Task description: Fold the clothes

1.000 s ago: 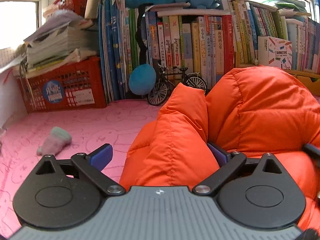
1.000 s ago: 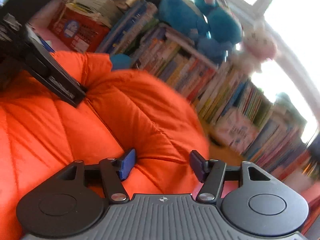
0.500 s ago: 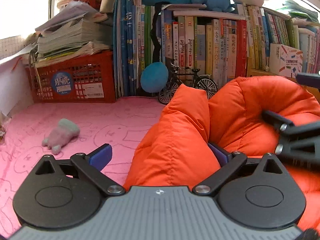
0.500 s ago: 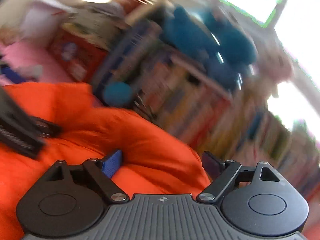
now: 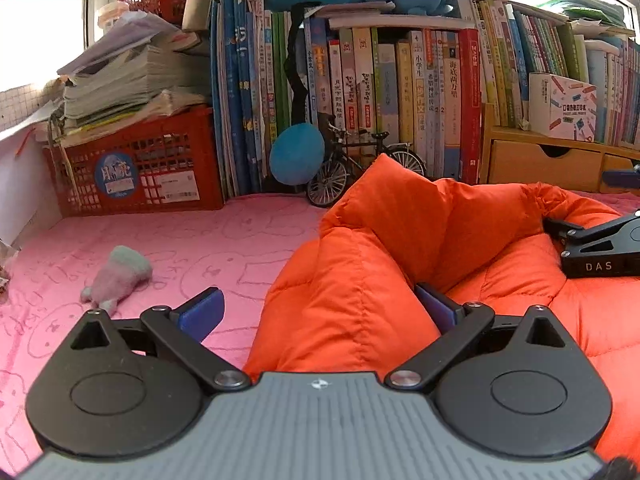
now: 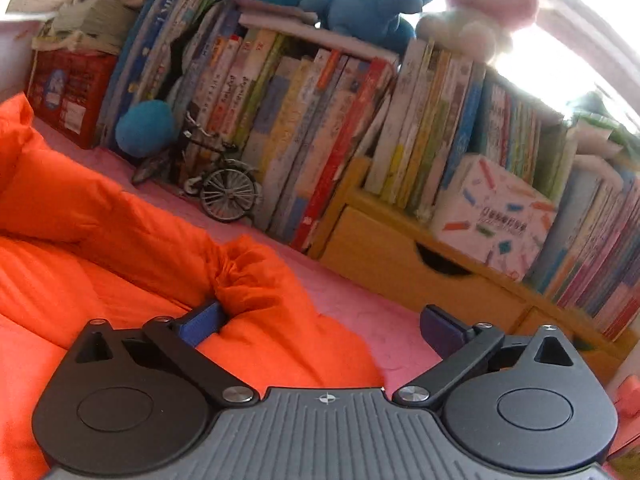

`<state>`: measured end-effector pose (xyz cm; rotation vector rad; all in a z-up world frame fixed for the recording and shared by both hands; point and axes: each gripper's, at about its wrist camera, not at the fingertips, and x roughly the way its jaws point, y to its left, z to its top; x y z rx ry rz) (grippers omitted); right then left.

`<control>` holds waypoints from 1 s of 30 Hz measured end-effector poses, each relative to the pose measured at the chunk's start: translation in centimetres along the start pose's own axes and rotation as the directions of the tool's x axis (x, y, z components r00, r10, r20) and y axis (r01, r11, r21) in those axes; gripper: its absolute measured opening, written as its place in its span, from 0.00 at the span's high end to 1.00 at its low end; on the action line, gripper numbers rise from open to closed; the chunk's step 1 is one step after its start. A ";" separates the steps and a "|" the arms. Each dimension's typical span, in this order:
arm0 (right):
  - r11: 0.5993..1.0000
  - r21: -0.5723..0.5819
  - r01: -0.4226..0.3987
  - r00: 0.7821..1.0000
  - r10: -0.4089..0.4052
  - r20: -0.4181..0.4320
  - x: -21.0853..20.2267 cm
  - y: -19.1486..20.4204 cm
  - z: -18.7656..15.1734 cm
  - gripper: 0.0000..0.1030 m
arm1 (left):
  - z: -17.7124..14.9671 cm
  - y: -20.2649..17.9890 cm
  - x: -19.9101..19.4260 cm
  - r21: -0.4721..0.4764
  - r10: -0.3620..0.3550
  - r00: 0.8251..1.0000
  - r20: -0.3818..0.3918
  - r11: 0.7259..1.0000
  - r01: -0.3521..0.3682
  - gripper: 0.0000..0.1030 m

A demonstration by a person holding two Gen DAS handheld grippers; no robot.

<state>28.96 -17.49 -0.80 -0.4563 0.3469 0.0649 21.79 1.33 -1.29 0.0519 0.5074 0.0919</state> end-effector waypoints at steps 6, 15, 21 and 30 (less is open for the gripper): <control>0.954 -0.116 0.275 0.960 -0.266 0.086 -4.8 1.0 1.3 0.06 | 0.0 0.5 0.5 -0.040 -0.026 0.999 -0.036 0.999 0.025 0.00; 0.987 -0.149 0.066 0.973 -0.030 0.231 -23.6 7.7 -1.6 0.03 | -0.1 0.7 0.4 -0.055 -0.033 0.999 -0.035 0.998 0.031 0.00; 0.991 -0.128 0.040 0.991 -0.023 0.132 -27.1 13.5 -4.7 0.04 | -0.2 0.9 0.4 -0.060 -0.038 0.999 -0.034 0.998 0.036 0.00; 0.975 -0.032 0.221 0.971 -0.223 -0.086 -21.6 9.3 -4.5 0.10 | -0.2 1.4 0.2 -0.039 -0.079 0.996 -0.041 0.996 0.077 0.00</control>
